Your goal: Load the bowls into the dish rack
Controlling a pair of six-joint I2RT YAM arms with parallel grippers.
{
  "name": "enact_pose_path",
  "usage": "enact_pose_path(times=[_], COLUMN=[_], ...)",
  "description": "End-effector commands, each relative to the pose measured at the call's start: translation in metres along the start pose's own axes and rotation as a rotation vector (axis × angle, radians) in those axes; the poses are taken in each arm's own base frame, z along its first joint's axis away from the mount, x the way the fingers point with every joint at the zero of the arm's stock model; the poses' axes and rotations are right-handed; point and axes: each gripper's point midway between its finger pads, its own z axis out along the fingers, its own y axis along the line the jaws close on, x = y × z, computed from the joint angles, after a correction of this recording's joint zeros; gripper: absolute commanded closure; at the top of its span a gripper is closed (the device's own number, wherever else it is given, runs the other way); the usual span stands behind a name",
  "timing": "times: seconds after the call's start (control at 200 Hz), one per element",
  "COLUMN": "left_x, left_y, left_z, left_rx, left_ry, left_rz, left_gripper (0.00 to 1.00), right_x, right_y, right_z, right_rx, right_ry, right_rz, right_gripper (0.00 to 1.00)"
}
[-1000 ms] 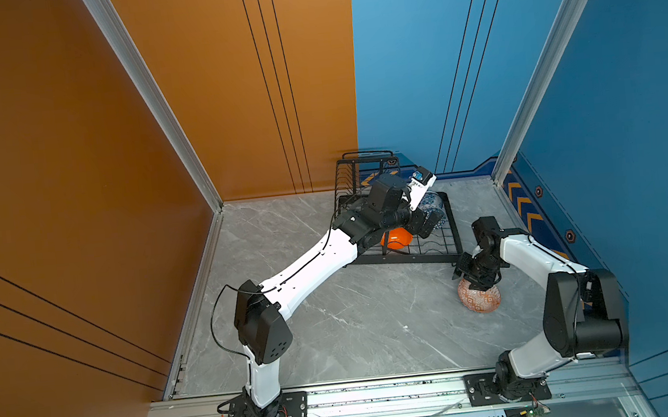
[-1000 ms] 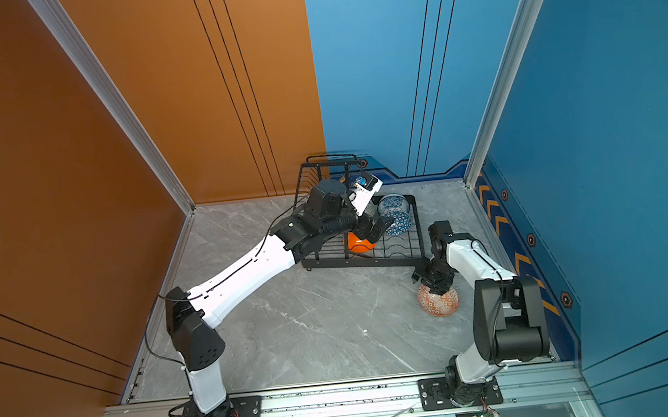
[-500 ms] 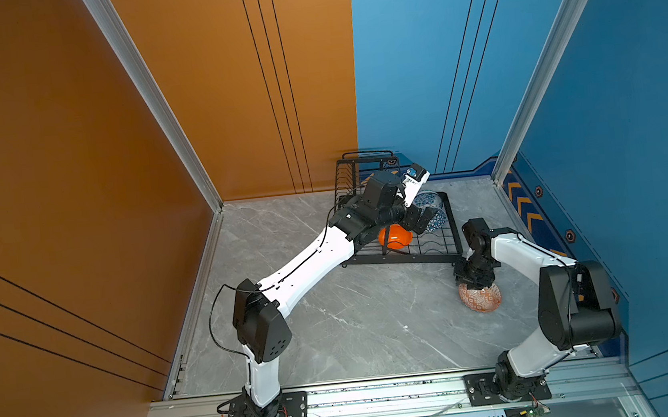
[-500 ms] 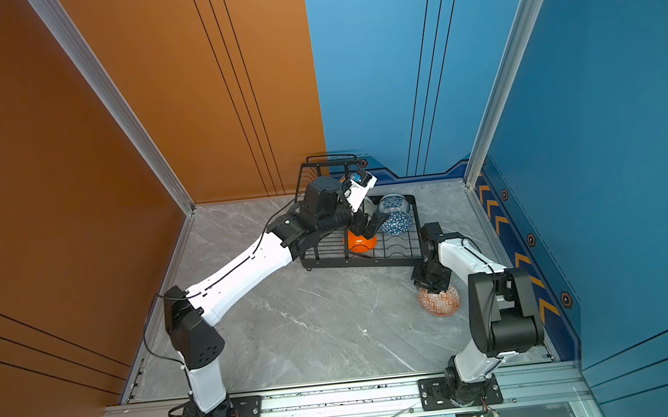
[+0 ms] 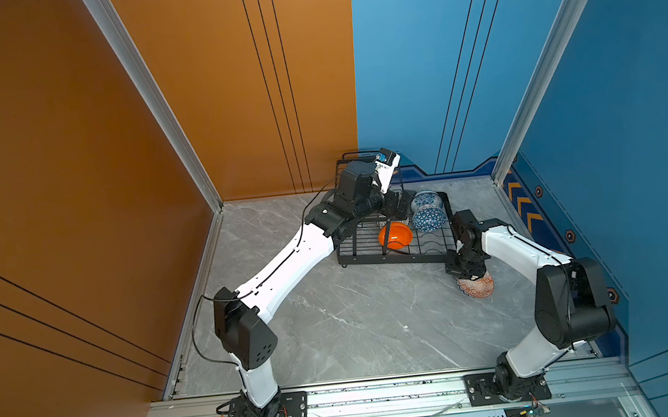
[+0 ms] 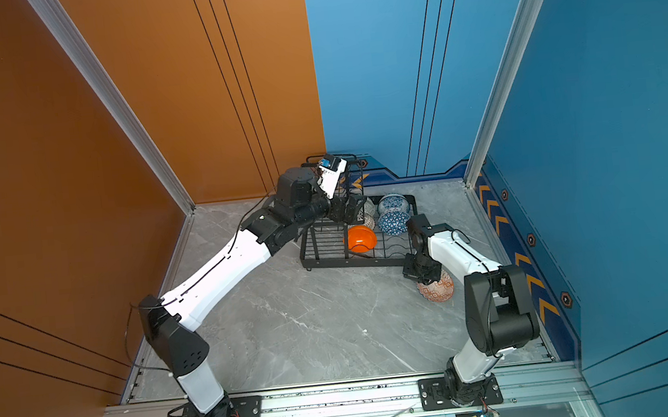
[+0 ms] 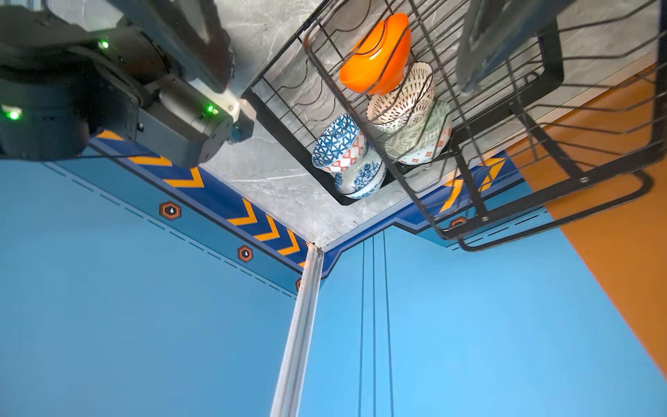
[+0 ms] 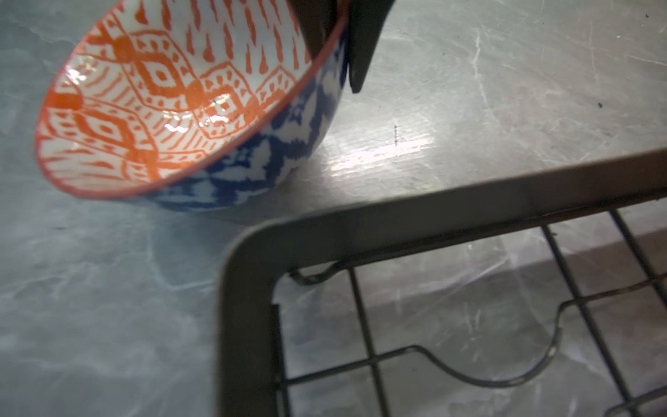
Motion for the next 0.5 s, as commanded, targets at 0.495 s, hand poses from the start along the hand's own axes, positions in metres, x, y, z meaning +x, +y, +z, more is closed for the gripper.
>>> enact_pose_path(times=[0.495], left_x=[0.027], left_y=[0.151], left_z=[-0.128], left_rx=[-0.422], left_ry=[-0.157], left_rz=[-0.574], left_gripper=[0.02], right_x=[0.023], right_y=[0.123], right_z=[-0.027], right_rx=[-0.027], right_ry=[-0.056], right_rz=[-0.472], right_gripper=[1.00])
